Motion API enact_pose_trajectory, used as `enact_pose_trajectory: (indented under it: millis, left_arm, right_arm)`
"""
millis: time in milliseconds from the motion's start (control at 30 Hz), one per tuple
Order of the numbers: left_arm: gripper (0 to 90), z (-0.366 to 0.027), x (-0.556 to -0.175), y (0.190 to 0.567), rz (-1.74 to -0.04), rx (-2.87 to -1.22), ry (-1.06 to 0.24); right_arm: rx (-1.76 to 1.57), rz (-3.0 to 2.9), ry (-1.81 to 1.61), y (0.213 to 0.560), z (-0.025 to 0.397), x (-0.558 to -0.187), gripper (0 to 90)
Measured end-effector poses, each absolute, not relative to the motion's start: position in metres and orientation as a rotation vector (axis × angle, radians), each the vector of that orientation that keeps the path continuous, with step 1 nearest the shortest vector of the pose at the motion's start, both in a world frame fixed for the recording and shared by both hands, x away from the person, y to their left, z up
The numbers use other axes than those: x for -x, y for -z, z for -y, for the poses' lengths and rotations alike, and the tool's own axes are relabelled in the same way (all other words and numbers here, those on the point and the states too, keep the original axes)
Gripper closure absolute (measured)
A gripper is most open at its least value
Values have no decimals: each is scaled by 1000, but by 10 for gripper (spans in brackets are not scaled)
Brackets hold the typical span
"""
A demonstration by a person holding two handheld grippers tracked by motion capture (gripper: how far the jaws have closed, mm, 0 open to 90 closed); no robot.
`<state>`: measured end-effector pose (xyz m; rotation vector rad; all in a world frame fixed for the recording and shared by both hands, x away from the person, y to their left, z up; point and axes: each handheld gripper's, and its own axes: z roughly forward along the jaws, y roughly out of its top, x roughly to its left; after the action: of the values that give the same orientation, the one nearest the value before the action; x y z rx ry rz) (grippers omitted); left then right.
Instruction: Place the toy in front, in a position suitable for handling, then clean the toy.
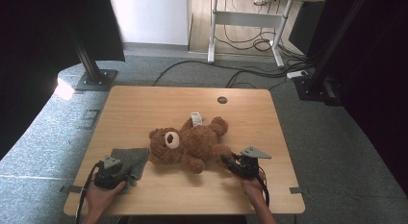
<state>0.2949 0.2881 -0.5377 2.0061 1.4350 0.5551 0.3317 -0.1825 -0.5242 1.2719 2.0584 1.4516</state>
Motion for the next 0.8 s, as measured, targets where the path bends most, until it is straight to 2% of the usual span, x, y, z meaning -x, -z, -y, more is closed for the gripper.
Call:
enact_pose_trajectory:
  millis: [100, 167, 367, 533, 800]
  left_arm:
    - [709, -296, -297, 536, -1439, -1961, -490]
    - [726, -302, -296, 532, -1430, -1912, -460]
    - [728, -313, -281, 508, -1339, -1739, -457]
    - [729, -306, -269, 487, -1215, -1637, -385]
    - [729, -273, -268, 464, -1080, -1636, -360]
  right_arm:
    - [-1273, -2057, -1453, 525, 182, -332, 648]
    - [-1273, -2059, -1454, 525, 183, -332, 646]
    - [-1271, -2061, -1450, 526, 183, -331, 645]
    - [-1279, -2059, -1453, 526, 183, -332, 644]
    - [-1288, -2055, -1467, 527, 183, -332, 645]
